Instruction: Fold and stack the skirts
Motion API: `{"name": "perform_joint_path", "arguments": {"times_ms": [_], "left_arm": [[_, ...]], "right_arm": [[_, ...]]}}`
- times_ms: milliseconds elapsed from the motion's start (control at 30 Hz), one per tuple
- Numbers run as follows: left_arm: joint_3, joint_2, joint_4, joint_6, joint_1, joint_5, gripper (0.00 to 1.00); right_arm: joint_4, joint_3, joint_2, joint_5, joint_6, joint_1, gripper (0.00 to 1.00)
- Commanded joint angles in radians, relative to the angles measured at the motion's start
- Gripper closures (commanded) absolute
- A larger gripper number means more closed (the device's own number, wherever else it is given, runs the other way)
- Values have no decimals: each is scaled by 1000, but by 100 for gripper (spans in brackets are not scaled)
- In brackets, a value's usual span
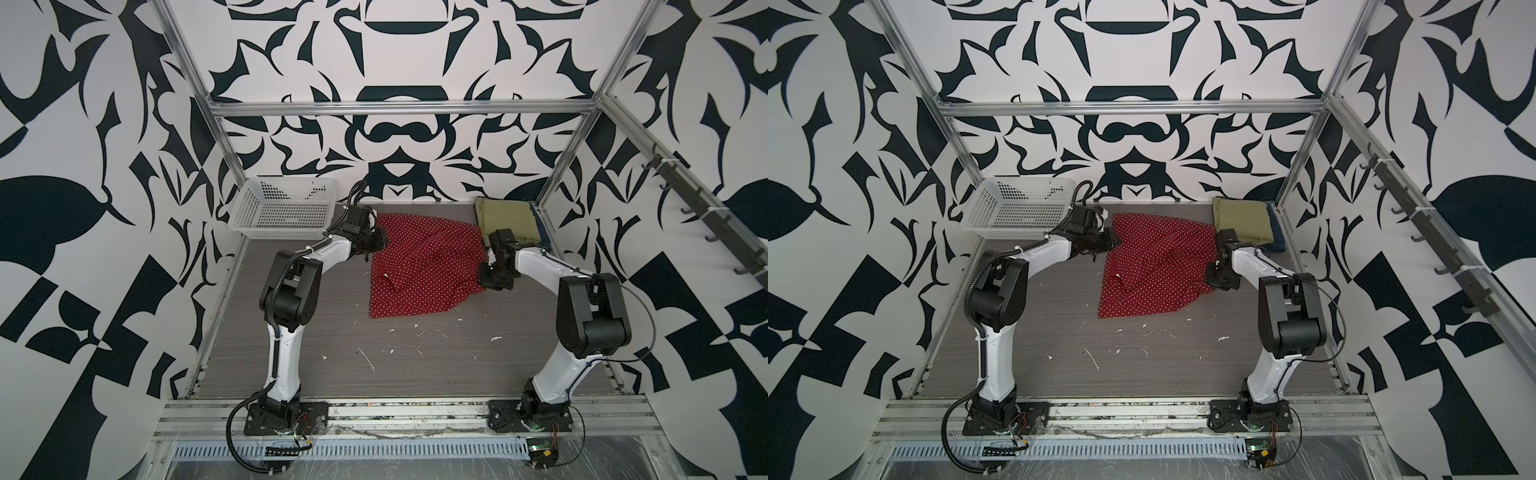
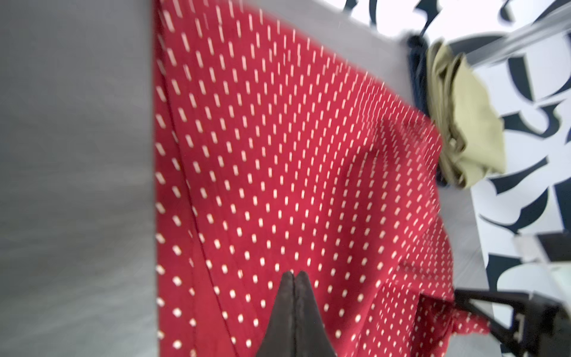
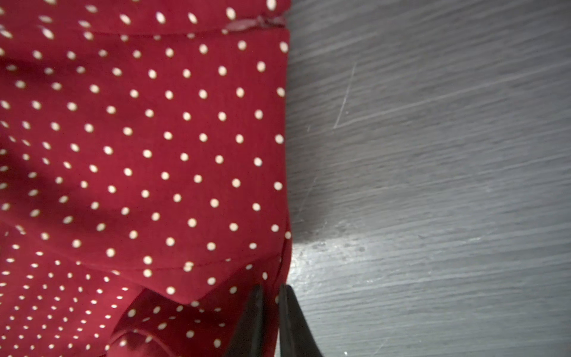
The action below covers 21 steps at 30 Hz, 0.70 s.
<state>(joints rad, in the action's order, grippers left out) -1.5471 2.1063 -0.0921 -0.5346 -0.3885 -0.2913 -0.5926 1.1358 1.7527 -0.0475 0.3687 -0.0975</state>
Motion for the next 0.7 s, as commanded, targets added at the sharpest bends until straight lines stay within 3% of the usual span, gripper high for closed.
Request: {"name": "perform_joint_path", "arguments": {"times_ms": [0,33,133,167,467,667], "left_arm": [[-60,31,-124,7,-1,6,84],[-36,22,-122,-7,-12,20,66],[89,-22,-69,-33,-50,60,44],[115,-28,-60,-44,-57,67,43],[149,18,-43,-85,-77,28,56],[151,39,-8,-109,-89,-14,80]], "right_arm": [[10,-4,-48,0,13,5,84],[11,-6,-48,0,14,5,84],[20,-13,-44,-6,17,6,84],[20,-10,-40,-8,16,5,84],[14,2,-34,-8,12,5,84],[21,2,-30,-13,17,4,84]]}}
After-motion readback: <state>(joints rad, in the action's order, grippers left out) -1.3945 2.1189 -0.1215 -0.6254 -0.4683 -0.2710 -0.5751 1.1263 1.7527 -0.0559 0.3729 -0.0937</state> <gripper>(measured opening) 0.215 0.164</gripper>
